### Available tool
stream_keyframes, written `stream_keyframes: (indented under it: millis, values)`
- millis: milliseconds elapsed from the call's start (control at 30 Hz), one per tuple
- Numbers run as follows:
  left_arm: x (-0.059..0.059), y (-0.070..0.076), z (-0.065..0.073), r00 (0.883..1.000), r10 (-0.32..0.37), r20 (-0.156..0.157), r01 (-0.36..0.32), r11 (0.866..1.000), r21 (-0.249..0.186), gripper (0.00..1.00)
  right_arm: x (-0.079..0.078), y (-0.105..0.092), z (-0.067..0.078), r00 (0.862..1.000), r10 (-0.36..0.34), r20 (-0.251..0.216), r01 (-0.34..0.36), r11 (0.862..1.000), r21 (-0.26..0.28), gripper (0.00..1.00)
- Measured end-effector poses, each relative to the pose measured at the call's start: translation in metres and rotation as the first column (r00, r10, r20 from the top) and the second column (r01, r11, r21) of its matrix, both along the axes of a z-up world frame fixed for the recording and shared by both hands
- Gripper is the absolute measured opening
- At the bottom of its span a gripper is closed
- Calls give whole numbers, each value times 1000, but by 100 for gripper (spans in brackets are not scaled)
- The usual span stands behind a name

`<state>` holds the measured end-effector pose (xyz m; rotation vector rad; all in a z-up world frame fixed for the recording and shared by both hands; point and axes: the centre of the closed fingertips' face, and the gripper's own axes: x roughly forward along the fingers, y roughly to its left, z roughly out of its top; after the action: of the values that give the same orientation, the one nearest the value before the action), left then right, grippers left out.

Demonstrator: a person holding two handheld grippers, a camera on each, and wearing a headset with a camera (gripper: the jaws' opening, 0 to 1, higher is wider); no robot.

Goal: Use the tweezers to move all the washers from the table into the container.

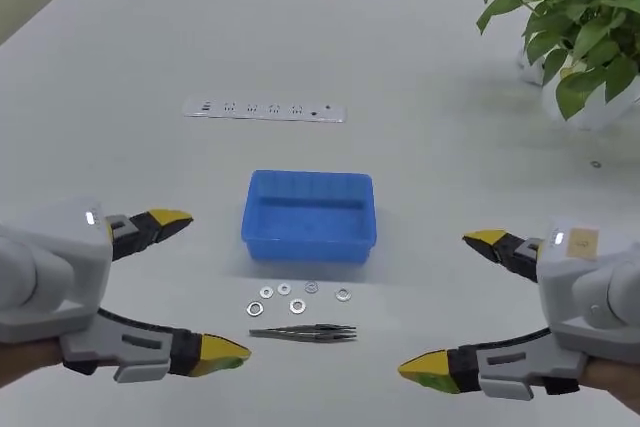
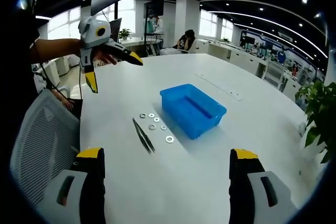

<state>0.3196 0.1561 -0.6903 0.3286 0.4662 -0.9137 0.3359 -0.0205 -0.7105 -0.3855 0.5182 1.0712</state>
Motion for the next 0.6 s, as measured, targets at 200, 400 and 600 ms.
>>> stream_keyframes:
  millis: [200, 400, 600]
  values:
    - [0, 0, -2, 1000, -5, -5, 5, 1000, 5, 99, 0, -1, -1, 1000, 1, -4, -1, 1000, -2, 100]
    - [0, 1, -3, 1000, -11, -10, 11, 1000, 10, 99, 0, -2, -2, 1000, 9, -5, -9, 1000, -12, 100]
    - [1, 3, -7, 1000, -23, -16, 24, 999, 33, 97, 1, 2, -2, 999, 36, 4, -36, 999, -21, 99]
